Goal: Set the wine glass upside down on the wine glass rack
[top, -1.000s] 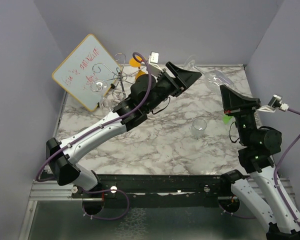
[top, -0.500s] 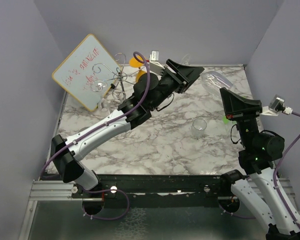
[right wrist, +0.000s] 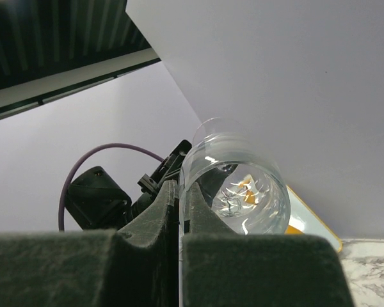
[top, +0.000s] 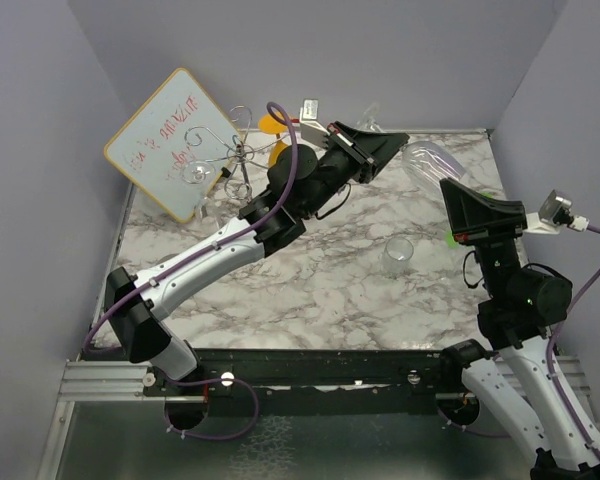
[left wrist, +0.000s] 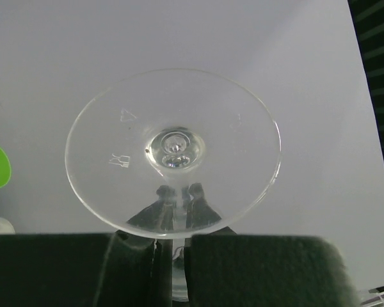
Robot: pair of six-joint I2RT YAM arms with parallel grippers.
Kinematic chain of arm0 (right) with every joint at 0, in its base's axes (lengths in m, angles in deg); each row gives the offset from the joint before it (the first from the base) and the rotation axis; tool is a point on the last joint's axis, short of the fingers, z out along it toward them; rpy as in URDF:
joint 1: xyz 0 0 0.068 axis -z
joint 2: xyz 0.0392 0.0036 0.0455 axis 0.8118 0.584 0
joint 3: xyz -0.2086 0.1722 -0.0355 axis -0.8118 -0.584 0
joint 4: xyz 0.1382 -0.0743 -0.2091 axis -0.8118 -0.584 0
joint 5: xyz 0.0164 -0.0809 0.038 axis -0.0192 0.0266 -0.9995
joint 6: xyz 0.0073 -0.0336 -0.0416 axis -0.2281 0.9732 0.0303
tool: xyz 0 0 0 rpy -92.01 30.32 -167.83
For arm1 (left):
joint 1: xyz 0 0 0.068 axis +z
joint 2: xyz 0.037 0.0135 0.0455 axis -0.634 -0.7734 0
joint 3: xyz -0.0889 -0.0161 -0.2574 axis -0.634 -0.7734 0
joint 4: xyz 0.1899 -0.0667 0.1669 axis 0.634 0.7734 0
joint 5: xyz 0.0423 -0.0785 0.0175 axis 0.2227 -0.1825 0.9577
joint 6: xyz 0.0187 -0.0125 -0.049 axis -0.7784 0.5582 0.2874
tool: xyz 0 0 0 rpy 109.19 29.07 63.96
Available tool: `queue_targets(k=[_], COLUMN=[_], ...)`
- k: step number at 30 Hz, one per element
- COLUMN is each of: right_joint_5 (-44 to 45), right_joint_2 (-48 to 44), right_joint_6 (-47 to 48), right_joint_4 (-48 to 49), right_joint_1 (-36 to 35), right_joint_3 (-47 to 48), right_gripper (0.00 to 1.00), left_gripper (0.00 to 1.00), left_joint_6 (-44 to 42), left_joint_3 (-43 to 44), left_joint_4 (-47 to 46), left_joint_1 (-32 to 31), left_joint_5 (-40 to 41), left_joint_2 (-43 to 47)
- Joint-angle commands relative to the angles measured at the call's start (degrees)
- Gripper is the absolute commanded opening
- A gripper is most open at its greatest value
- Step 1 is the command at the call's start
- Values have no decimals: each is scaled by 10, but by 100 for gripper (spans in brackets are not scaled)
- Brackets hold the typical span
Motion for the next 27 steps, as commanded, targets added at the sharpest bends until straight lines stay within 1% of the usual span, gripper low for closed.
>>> queue_targets(k=[1, 2, 3, 4, 5, 8, 10, 14, 17, 19, 23, 25, 27], right_joint_5=[-51, -57, -62, -65, -66, -58, -50, -26, -19, -9, 12, -4, -38], right_joint_2=[-7, -8, -10, -14, -19, -39, -56, -92, -114, -119, -89, -58, -26], right_joint_6=[13, 15, 15, 14, 14, 24, 39, 60, 73, 97, 133, 151, 173], right_joint_4=[-25, -39, -52, -64, -75, -120, -163, -265, -329, -376, -452, -472, -482], right_joint_1=[2, 2, 2, 2, 1, 1, 2, 2, 2, 2, 1, 2, 2], right_joint_3=[15, 20, 21, 22, 21, 21, 27, 41, 50, 66, 132, 168, 199], right_gripper=[5, 13, 23, 36, 44, 59, 66, 73, 74, 75, 76, 76, 76], left_gripper=[0, 0, 0, 0, 0, 0, 0, 0, 0, 0, 0, 0, 0], left_joint_6=[-9, -20, -31, -41, -54, -91, -99, -147, -204, -247, -334, -384, -443], left_joint_3=[-10, -12, -15, -19, -24, -45, -74, -112, -122, -126, -147, -151, -152], left_joint_4=[-34, -38, -40, -42, -46, -54, -61, -67, -67, -66, -61, -47, -22], left_joint_1=[0, 0, 0, 0, 0, 0, 0, 0, 0, 0, 0, 0, 0], left_joint_5=[-31, -29, -24, -19, -14, 6, 24, 49, 51, 34, -10, -37, -62], left_joint_2=[15, 17, 20, 24, 28, 45, 64, 100, 120, 133, 160, 169, 176])
